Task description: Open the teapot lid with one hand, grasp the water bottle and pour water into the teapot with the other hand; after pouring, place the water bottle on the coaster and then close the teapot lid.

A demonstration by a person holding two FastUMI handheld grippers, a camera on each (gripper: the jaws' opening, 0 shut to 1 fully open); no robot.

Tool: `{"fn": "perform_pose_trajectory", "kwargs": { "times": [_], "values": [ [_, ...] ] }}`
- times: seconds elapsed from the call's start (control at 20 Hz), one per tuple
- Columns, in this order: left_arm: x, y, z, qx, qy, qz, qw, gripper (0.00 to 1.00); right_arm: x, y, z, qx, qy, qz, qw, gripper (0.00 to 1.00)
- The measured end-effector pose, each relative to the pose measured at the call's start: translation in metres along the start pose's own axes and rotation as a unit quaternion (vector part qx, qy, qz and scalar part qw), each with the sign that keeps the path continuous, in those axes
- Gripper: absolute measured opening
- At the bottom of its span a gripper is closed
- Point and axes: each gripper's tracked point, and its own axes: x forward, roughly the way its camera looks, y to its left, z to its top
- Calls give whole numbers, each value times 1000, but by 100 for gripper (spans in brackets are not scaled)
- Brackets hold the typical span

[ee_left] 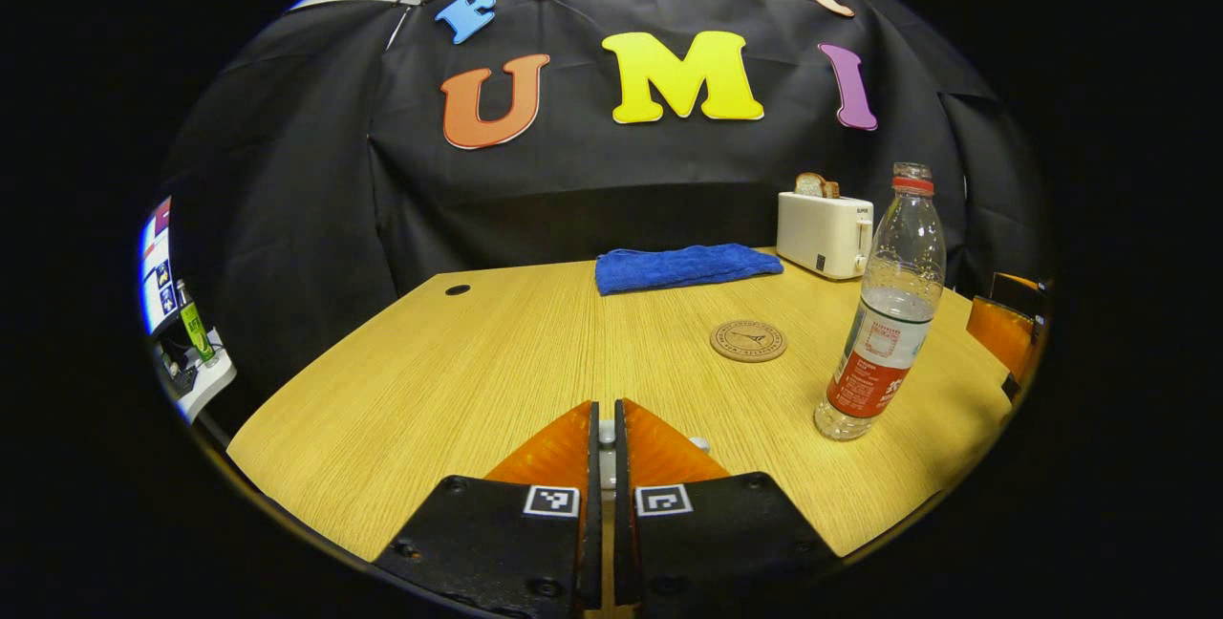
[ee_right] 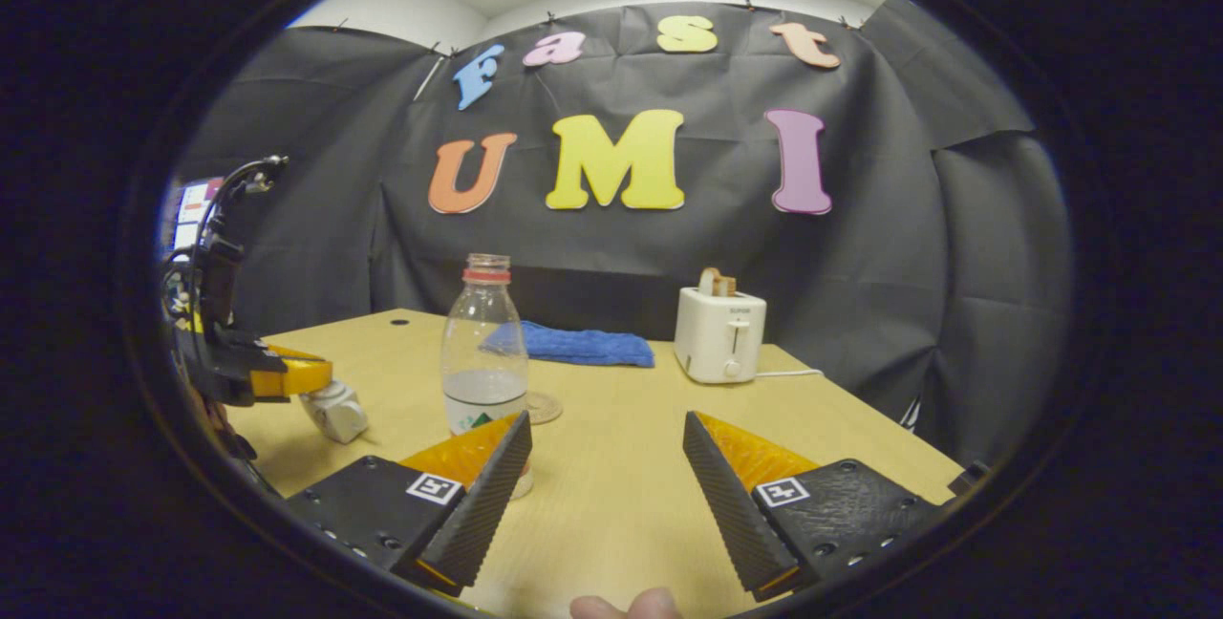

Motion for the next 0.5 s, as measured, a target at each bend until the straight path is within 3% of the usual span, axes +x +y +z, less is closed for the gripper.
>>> {"fn": "perform_pose_trajectory", "kwargs": {
  "times": [0.1, 0.5],
  "values": [
    [-1, 1, 3, 2, -2, -1, 1000, 5, 1, 14, -4, -2, 9, 23, 1000, 93],
    [-22, 14, 26, -32, -41, -1, 999, 4, 18, 50, -15, 13, 29, 76, 997, 99]
  ]
}}
